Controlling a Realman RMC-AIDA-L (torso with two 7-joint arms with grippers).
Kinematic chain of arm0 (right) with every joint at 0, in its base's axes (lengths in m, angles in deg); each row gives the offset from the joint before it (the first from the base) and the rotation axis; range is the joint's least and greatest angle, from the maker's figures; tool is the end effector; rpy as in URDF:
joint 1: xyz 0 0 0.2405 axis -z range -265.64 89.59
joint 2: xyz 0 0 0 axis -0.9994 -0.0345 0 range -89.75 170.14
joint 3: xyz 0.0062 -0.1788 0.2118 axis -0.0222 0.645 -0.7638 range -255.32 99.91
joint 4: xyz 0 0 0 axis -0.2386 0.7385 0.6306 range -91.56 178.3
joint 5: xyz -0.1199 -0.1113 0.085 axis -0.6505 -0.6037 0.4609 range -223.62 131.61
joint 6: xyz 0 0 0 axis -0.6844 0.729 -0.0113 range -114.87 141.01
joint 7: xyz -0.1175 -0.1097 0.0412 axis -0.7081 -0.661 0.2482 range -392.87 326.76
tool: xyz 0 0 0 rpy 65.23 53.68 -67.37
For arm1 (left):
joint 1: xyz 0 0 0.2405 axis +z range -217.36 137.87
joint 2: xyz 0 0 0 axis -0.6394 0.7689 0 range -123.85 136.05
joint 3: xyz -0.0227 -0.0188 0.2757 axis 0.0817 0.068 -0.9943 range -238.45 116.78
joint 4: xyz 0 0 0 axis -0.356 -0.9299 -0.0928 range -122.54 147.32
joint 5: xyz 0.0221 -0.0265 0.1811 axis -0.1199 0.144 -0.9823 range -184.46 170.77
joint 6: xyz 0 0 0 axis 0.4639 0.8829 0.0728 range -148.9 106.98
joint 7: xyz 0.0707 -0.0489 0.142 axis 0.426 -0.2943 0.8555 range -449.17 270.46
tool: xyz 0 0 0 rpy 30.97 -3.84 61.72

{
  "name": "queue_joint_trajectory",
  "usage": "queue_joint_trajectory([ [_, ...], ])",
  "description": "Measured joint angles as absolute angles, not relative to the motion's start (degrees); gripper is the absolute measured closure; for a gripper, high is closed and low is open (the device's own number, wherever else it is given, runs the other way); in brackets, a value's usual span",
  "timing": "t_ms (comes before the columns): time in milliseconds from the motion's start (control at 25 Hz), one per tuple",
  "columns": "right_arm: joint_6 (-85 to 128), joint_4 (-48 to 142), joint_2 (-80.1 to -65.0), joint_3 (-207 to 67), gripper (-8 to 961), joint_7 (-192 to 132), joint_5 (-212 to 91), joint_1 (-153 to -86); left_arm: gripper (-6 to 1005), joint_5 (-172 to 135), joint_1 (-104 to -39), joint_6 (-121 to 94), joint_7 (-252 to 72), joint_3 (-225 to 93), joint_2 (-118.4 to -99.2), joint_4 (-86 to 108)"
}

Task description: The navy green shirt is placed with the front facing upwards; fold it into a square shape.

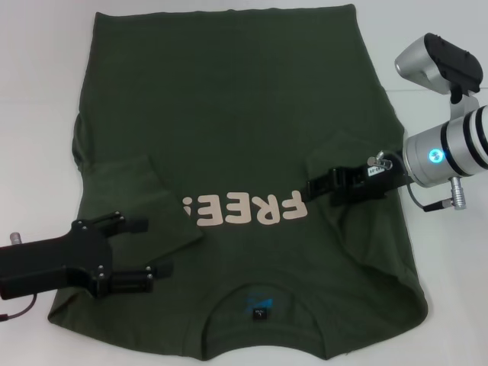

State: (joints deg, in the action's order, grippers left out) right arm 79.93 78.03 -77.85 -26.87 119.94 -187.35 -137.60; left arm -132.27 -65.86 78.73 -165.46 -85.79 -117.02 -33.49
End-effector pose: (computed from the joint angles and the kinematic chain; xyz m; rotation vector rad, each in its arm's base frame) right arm 0.2291 0.4144 -0.0589 -2.2078 1.7272 0.0930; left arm -0.2727 0.2902 -0.0197 -2.6956 -0.6314 -0.7152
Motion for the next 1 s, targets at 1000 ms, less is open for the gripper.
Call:
queue_joint_trajectory([
  [1000,81.1,75.3,-76.22,-26.7,270,120.7,-188.0,-137.8,51,-131.9,-65.9,78.4,-165.6,-85.8,-117.02,-33.5],
])
